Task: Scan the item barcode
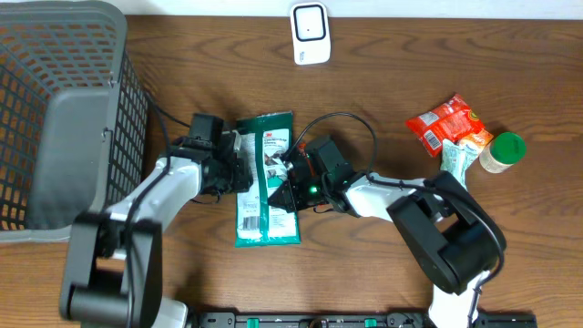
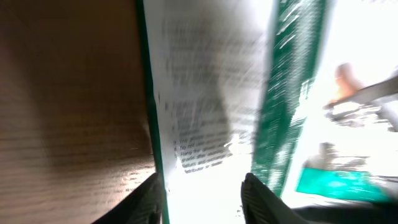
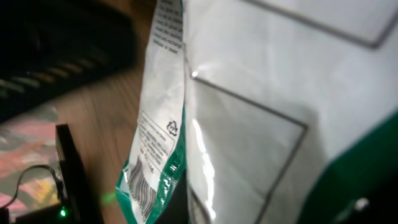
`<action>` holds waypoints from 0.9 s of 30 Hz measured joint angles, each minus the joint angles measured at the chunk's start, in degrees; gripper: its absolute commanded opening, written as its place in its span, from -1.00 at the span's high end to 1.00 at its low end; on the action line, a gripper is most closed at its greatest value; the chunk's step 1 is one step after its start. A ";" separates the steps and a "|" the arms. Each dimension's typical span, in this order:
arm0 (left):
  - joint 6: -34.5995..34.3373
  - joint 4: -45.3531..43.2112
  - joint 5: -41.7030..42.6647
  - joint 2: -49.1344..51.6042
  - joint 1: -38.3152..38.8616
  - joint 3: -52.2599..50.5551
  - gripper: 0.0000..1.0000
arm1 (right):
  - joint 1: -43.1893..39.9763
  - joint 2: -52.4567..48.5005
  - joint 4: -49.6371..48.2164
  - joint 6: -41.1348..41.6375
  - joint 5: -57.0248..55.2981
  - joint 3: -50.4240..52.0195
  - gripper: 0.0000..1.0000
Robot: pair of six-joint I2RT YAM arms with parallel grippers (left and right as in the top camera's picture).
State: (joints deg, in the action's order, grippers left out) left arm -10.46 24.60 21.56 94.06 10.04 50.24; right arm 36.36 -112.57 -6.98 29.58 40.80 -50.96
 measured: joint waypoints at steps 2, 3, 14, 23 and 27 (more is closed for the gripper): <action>0.00 -0.04 0.02 -4.66 -0.52 0.04 0.09 | -0.28 1.60 3.50 -1.77 -0.50 0.04 0.98; -0.02 -0.11 0.00 -6.86 -0.92 0.13 0.09 | -0.59 2.82 5.55 -2.97 -0.66 0.15 0.98; 0.00 0.70 -6.25 -28.33 -7.89 1.07 -0.02 | -3.61 24.46 25.81 -22.14 -7.15 -0.20 0.98; -0.11 0.81 -16.31 -30.38 -9.14 1.07 -0.41 | -3.08 31.30 55.65 -41.22 -29.35 -18.18 0.98; 0.02 0.70 -17.73 -29.99 -9.14 1.07 -0.65 | -0.92 31.56 57.99 -47.93 -38.95 -26.05 0.98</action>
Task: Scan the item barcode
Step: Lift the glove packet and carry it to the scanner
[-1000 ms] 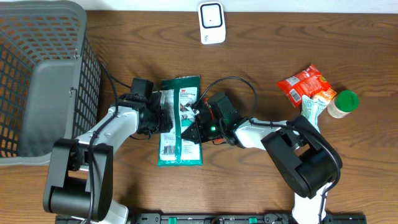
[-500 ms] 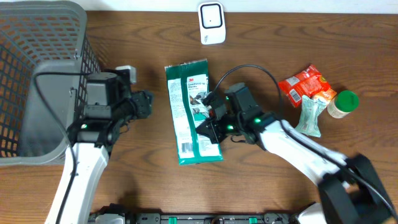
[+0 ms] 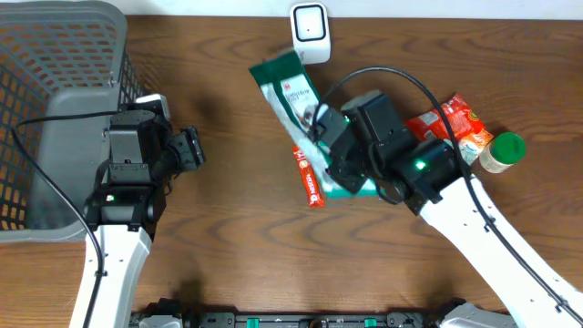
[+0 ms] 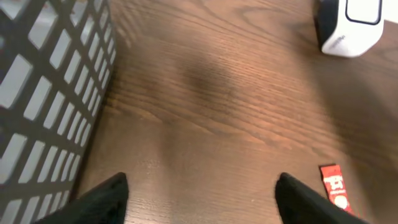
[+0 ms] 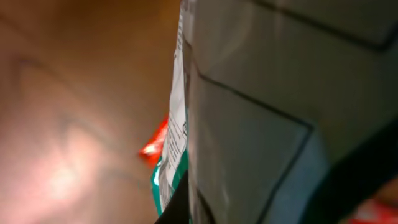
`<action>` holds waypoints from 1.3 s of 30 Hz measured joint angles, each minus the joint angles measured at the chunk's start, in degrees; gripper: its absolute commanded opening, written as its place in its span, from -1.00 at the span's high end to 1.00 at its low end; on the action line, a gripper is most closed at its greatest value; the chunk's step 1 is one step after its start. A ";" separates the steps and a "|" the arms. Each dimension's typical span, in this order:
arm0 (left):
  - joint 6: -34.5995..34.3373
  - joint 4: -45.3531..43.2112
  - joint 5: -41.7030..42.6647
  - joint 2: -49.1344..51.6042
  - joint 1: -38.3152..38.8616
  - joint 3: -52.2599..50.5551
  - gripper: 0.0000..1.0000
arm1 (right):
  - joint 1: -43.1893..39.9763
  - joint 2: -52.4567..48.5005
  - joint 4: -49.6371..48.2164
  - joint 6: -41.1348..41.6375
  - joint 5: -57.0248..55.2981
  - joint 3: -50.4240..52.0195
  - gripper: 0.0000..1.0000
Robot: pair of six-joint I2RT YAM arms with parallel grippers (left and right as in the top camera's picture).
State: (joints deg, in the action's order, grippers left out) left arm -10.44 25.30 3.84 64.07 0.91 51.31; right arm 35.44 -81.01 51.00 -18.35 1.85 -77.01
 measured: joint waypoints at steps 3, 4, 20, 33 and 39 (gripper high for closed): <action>-0.09 0.20 -0.44 0.20 0.00 0.00 -0.78 | 2.86 0.33 -0.52 -5.29 -6.78 -2.25 0.98; -0.11 0.20 -0.61 0.26 0.00 0.00 -0.78 | 4.15 0.39 -0.79 -7.30 -8.94 -2.51 0.99; -0.02 0.20 -1.07 0.39 0.00 0.00 -0.80 | 12.00 -13.18 -21.14 -36.70 -42.18 -2.56 0.99; -0.02 0.22 -1.20 0.39 0.00 0.00 -0.80 | 9.60 -22.56 -59.89 -74.66 -46.25 -2.78 0.99; -0.02 0.22 -1.20 0.42 0.00 0.00 -0.80 | 4.35 -31.41 -67.45 -85.53 -42.49 -6.67 0.98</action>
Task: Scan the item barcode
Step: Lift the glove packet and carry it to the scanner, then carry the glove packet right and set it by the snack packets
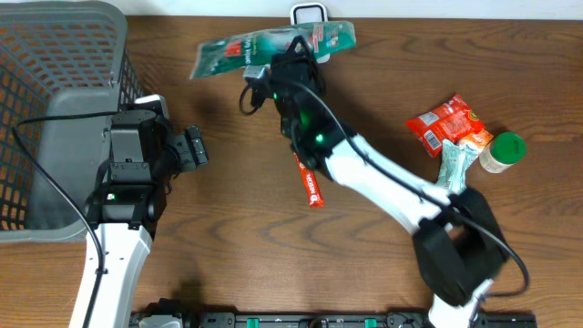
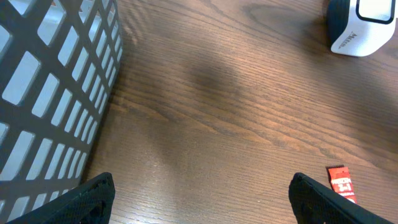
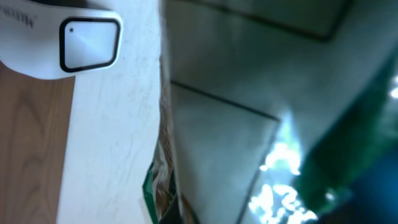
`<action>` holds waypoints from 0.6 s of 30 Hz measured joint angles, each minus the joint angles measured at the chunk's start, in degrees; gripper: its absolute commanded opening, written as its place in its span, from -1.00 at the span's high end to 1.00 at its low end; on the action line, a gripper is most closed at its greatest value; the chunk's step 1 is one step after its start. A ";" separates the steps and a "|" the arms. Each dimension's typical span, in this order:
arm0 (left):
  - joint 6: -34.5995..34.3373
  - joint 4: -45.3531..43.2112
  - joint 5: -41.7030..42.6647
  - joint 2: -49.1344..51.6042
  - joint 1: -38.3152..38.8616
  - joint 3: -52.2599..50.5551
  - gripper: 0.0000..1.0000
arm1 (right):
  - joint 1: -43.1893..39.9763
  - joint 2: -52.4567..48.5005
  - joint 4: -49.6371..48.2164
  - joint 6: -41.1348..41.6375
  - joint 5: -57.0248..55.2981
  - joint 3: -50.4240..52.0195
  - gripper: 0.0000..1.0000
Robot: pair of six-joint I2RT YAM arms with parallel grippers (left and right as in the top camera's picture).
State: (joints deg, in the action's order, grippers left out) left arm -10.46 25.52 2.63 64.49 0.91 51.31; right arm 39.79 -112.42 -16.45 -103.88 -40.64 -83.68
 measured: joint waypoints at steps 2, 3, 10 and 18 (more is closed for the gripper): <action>0.00 0.04 -0.02 0.02 0.00 0.00 -0.80 | -1.62 -4.33 0.04 -1.60 0.44 -4.22 0.98; 0.00 0.02 0.00 0.02 0.00 0.00 -0.80 | -2.38 -7.02 0.07 -2.36 0.76 -7.23 0.98; 0.00 0.00 -0.02 0.02 0.00 0.00 -0.81 | -4.74 -18.53 1.14 -3.69 2.38 -22.86 0.98; 0.00 0.00 -0.02 0.02 0.00 0.00 -0.81 | -5.16 -25.97 1.36 2.75 8.87 -26.32 0.98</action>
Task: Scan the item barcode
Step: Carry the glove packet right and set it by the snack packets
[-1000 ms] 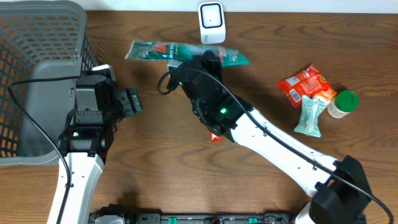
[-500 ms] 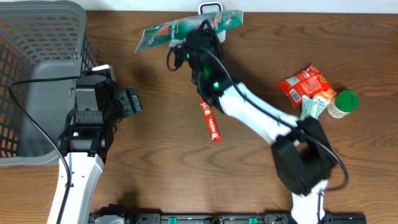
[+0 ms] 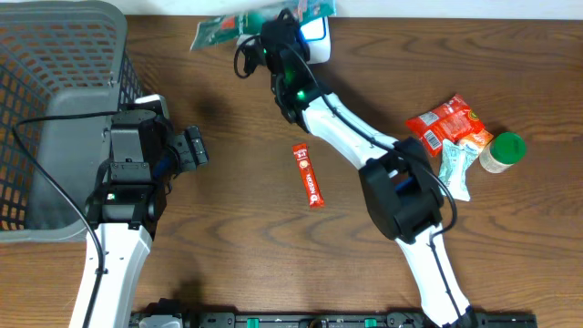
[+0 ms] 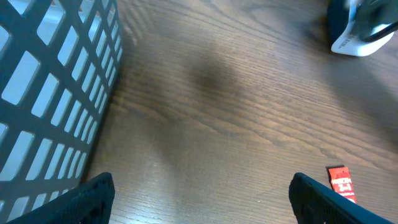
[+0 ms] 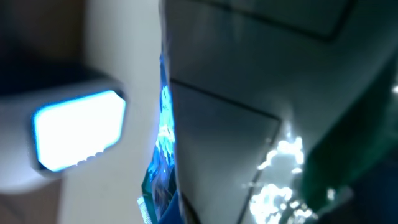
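Note:
The green and white packet (image 3: 212, 35) is held at the table's far edge, across the top of the white scanner (image 3: 316, 44), with my right gripper (image 3: 273, 35) shut on it. In the right wrist view the packet (image 5: 249, 106) fills the frame. To its left the scanner window (image 5: 78, 130) glows blue and throws blue light on the packet's edge. My left gripper (image 4: 200, 199) stands open and holds nothing, low over bare wood beside the basket (image 4: 43, 93). The scanner (image 4: 364, 34) shows at the top right of its view.
A dark mesh basket (image 3: 55, 109) fills the left side. A red stick pack (image 3: 307, 175) lies mid-table. At the right lie a red snack bag (image 3: 446, 120), a teal pouch (image 3: 453, 169) and a green-lidded jar (image 3: 504, 151).
The packet in my right gripper has moved a little further back, over the scanner, and the scanner window now glows blue. The left arm has not moved.
Both grippers were at the packet lying mid-table. Then the left gripper was open beside the basket, the right held the packet up near the scanner, and a red stick pack lay uncovered. Then the packet was flat before the scanner, and now over its lit window.

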`<action>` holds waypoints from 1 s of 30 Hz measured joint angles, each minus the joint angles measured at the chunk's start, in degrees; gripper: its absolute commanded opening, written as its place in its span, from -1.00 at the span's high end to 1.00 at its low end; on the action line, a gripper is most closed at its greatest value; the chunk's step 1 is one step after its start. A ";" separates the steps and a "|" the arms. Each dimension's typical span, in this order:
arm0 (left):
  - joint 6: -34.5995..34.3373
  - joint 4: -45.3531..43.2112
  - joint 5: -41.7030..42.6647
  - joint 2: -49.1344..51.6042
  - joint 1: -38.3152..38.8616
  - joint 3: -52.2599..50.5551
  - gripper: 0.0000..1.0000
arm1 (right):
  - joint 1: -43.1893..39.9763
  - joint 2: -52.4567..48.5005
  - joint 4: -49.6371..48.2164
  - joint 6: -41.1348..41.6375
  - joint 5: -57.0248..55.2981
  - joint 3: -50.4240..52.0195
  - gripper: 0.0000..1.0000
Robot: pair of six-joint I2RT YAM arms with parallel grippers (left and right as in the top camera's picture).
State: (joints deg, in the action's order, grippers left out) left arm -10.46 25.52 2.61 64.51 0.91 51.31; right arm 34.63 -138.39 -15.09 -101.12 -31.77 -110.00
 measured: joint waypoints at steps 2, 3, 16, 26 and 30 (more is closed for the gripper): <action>0.00 0.00 0.00 0.00 0.00 0.00 -0.81 | -0.24 -2.38 -1.20 1.64 1.49 0.00 0.99; 0.00 0.00 0.00 0.00 0.00 0.00 -0.80 | -0.44 -3.61 -2.05 2.14 2.01 0.00 0.98; 0.00 0.00 0.00 0.00 0.00 0.00 -0.81 | -2.25 -7.63 -4.59 11.93 4.15 -0.11 0.98; 0.00 0.02 0.00 0.00 0.00 0.00 -0.81 | -2.21 -7.63 -4.87 15.63 4.07 -0.11 0.99; 0.00 0.00 0.00 0.00 0.00 0.00 -0.81 | -2.21 -7.58 -5.27 16.76 3.91 -0.11 0.98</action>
State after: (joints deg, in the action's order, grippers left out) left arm -10.46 25.52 2.61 64.51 0.91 51.31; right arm 32.42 -145.97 -20.36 -84.36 -27.86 -110.10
